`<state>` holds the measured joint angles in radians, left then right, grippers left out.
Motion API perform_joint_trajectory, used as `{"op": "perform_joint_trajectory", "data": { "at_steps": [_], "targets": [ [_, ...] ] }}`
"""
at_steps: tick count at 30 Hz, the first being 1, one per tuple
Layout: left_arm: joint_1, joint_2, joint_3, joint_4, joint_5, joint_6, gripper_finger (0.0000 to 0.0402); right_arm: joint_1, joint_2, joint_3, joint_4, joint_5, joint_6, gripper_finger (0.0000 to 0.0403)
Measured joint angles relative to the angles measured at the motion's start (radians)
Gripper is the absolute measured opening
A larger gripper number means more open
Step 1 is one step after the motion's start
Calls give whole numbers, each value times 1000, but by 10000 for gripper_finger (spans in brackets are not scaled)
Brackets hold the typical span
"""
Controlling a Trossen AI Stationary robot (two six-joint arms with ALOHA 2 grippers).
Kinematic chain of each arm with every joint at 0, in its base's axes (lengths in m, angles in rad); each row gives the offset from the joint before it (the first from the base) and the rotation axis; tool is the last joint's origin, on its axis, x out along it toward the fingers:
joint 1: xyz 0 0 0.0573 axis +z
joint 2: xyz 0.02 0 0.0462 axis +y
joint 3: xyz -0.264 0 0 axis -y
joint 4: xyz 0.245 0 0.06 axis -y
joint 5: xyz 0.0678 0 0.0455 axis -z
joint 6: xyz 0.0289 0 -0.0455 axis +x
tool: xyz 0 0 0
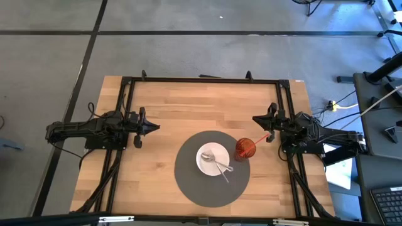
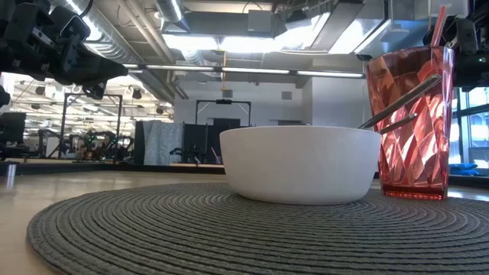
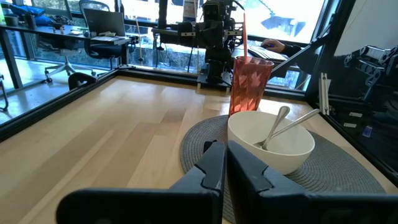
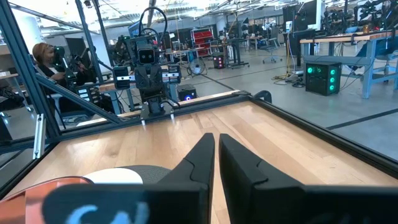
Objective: Pick & Place Utensil
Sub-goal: Return to Home Position
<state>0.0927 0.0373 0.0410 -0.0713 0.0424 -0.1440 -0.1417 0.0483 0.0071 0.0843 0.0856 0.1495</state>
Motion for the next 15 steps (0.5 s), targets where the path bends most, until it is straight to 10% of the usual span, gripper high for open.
{"op": "perform_joint_trajectory", "data": {
  "at_steps": [15],
  "targets": [
    [0,0,0,0,0,0,10,0,0,0,0,0,0,26]
  ]
}}
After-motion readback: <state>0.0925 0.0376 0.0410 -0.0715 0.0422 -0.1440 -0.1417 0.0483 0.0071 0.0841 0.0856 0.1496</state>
